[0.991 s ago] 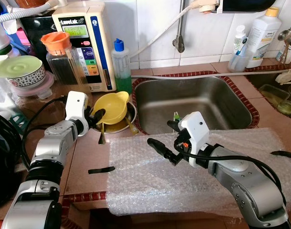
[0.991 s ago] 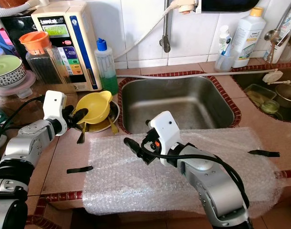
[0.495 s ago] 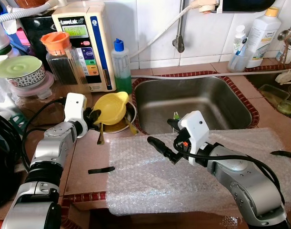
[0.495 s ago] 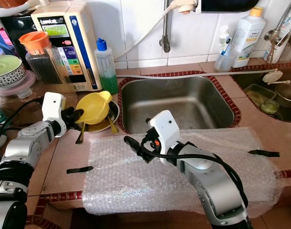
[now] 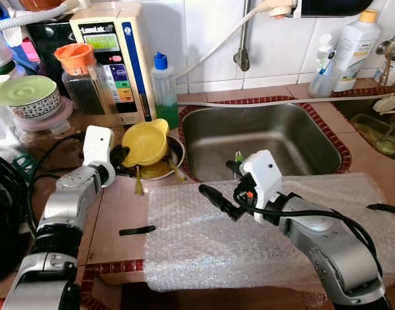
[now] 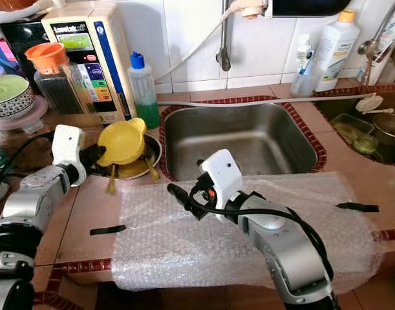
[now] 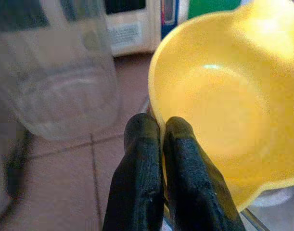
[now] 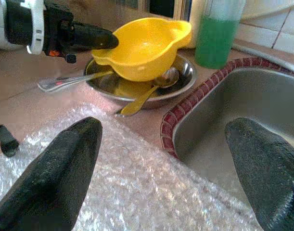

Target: Kitchen organization

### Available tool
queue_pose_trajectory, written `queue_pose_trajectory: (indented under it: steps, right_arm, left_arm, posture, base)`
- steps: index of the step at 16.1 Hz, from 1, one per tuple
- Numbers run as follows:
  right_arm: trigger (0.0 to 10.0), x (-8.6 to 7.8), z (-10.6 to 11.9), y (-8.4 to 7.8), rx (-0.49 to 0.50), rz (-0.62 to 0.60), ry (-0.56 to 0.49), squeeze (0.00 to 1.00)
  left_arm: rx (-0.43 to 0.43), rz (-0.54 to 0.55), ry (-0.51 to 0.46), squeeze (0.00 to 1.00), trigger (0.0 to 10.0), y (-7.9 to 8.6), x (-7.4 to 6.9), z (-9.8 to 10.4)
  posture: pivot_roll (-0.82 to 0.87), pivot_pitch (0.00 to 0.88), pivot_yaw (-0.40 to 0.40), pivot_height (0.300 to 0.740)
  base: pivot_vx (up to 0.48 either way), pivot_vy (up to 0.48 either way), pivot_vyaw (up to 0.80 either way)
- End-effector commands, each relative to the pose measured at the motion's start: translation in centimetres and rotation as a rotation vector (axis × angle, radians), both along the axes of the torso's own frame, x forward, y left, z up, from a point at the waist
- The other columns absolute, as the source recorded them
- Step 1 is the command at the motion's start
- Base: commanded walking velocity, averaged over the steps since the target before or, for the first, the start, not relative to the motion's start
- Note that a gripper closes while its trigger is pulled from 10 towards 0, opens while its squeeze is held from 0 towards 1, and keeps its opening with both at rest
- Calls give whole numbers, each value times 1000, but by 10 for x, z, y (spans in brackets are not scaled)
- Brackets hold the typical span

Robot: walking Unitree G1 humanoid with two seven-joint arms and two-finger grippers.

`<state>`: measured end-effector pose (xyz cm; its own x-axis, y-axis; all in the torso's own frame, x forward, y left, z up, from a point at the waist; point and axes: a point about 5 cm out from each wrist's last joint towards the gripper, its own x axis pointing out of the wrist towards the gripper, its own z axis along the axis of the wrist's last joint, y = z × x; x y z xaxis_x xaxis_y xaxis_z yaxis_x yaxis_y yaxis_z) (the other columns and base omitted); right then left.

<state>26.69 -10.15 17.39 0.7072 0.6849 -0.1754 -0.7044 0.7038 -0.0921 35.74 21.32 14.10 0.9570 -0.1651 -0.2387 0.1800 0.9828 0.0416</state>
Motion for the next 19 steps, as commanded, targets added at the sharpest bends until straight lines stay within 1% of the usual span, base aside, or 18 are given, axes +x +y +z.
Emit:
queue_pose_trajectory:
  steps: [1, 2, 3, 4, 5, 6, 8, 9, 10, 11, 12, 13, 14, 15, 16, 17, 19]
  right_arm:
    - [10000, 4, 3, -1, -3, -17, -18, 0]
    - [10000, 5, 3, -2, -1, -20, -21, 0]
    - [10000, 8, 5, -3, 2, -38, -33, 0]
    - [10000, 9, 5, -3, 3, -41, -36, 0]
    - [10000, 10, 6, -4, 5, -54, -42, 0]
    - [10000, 18, 11, -8, 28, -105, -70, 0]
    - [10000, 26, 17, -12, 64, -164, -98, 0]
    - [10000, 30, 21, -14, 95, -197, -111, 0]
    - [10000, 35, 25, -15, 125, -229, -119, 0]
    - [10000, 43, 33, -18, 205, -276, -135, 0]
    - [10000, 49, 40, -19, 262, -305, -149, 0]
    - [10000, 51, 41, -19, 270, -309, -152, 0]
    - [10000, 58, 47, -15, 307, -311, -163, 0]
    - [10000, 62, 49, -12, 325, -309, -169, 0]
    - [10000, 64, 50, -10, 328, -307, -170, 0]
    - [10000, 66, 50, -6, 355, -305, -164, 0]
    - [10000, 70, 51, 2, 398, -298, -148, 0]
  left_arm:
    - [3, 28, -25, 0, 0, 4, -3, 2]
    - [9, 32, -19, 0, 0, 4, -5, -1]
    - [-13, 52, -62, 0, 0, 2, -8, 0]
    - [-16, 56, -69, 0, 0, 2, -8, 0]
    - [-18, 62, -99, 0, 0, 1, -8, 3]
    - [-58, 97, -190, 0, 0, -1, -10, 13]
    - [-74, 120, -247, 0, 0, -2, -13, 18]
    - [-67, 132, -281, 0, 0, -3, -14, 21]
    - [-82, 126, -303, 0, 0, -7, -15, 23]
    - [-73, 125, -350, 0, 0, -13, -17, 27]
    - [-65, 101, -397, 0, 0, -21, -18, 33]
    - [-66, 97, -405, 0, 0, -22, -19, 33]
    - [-38, 31, -431, 0, 0, -35, -20, 36]
    - [-42, -18, -442, 0, 0, -45, -22, 36]
    - [-43, -54, -453, 0, 0, -52, -23, 37]
    - [-28, -112, -468, 0, 0, -63, -26, 38]
    - [-30, -176, -479, 0, 0, -77, -29, 38]
  posture:
    - [-265, 38, 85, 740]
    - [-263, 38, 84, 740]
    - [-260, 36, 81, 740]
    - [-260, 36, 81, 740]
    - [-259, 34, 80, 740]
    - [-256, 34, 76, 740]
    - [-253, 33, 72, 740]
    - [-252, 34, 71, 740]
    - [-250, 32, 69, 740]
    - [-248, 31, 68, 740]
    - [-247, 30, 67, 740]
    - [-246, 30, 67, 740]
    - [-245, 28, 68, 740]
    - [-244, 26, 66, 740]
    - [-240, 24, 65, 740]
    - [-240, 24, 66, 740]
    - [-238, 24, 66, 740]
  base:
    - [0, 0, 0]
    - [0, 0, 0]
    - [0, 0, 0]
    - [0, 0, 0]
    - [0, 0, 0]
    - [0, 0, 0]
    - [0, 0, 0]
    - [0, 0, 0]
    - [0, 0, 0]
    - [0, 0, 0]
    - [0, 0, 0]
    - [0, 0, 0]
    - [0, 0, 0]
    - [0, 0, 0]
    - [0, 0, 0]
    - [0, 0, 0]
    - [0, 0, 0]
